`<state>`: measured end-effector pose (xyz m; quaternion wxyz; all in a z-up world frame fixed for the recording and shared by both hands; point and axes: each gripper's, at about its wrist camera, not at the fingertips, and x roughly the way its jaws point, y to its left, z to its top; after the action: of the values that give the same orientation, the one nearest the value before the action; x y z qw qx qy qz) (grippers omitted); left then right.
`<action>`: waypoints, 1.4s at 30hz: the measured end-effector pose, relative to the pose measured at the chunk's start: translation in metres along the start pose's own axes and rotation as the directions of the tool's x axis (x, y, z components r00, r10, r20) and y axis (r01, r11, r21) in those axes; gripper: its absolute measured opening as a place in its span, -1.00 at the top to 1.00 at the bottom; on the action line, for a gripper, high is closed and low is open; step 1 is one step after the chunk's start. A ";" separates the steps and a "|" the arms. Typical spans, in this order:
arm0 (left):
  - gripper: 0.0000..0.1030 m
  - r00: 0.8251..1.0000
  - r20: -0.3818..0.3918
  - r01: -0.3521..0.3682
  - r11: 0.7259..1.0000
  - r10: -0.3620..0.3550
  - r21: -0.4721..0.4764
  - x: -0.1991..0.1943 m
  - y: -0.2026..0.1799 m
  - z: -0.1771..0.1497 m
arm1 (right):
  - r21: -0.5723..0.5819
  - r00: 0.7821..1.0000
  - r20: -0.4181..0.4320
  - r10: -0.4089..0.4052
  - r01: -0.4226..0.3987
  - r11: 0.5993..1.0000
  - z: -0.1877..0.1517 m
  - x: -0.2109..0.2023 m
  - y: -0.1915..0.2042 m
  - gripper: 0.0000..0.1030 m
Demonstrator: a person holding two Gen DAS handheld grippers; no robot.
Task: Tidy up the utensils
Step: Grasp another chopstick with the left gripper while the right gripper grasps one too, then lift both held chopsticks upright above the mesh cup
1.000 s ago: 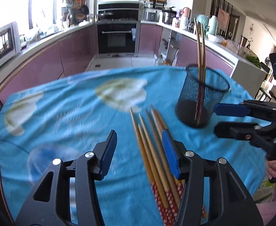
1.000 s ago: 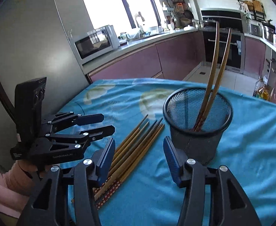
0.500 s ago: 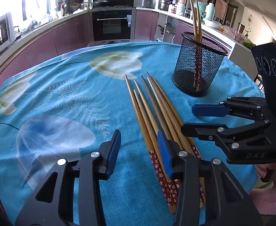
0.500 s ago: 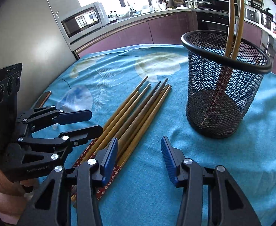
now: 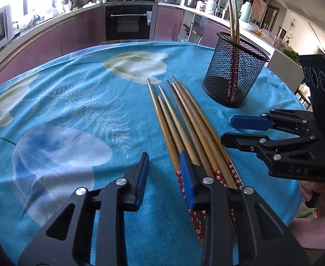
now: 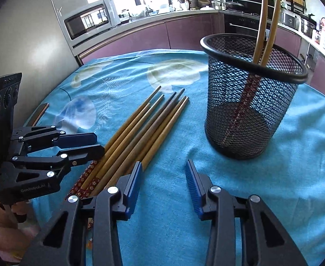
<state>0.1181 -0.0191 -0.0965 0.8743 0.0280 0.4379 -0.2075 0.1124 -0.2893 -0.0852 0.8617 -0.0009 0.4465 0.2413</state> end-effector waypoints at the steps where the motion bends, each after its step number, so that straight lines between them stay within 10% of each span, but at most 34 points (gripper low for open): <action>1: 0.40 1.000 -0.001 -0.003 1.000 0.003 0.005 0.000 0.000 0.000 | 0.005 1.000 0.000 0.003 -0.003 1.000 0.000 0.000 0.000 0.26; 26: 0.68 0.999 -0.019 -0.044 0.999 0.045 0.025 0.020 -0.003 0.019 | -0.034 0.997 -0.013 -0.078 0.077 0.996 0.015 0.017 0.010 0.53; 42: 0.85 0.999 0.025 0.022 0.998 -0.021 -0.061 -0.001 0.002 0.011 | 0.090 0.995 0.058 0.080 -0.085 0.992 0.006 -0.007 -0.012 0.88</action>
<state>0.1263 -0.0199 -0.0894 0.8776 -0.0061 0.4339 -0.2036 0.1186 -0.3019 -0.0792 0.8617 0.0638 0.4334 0.2559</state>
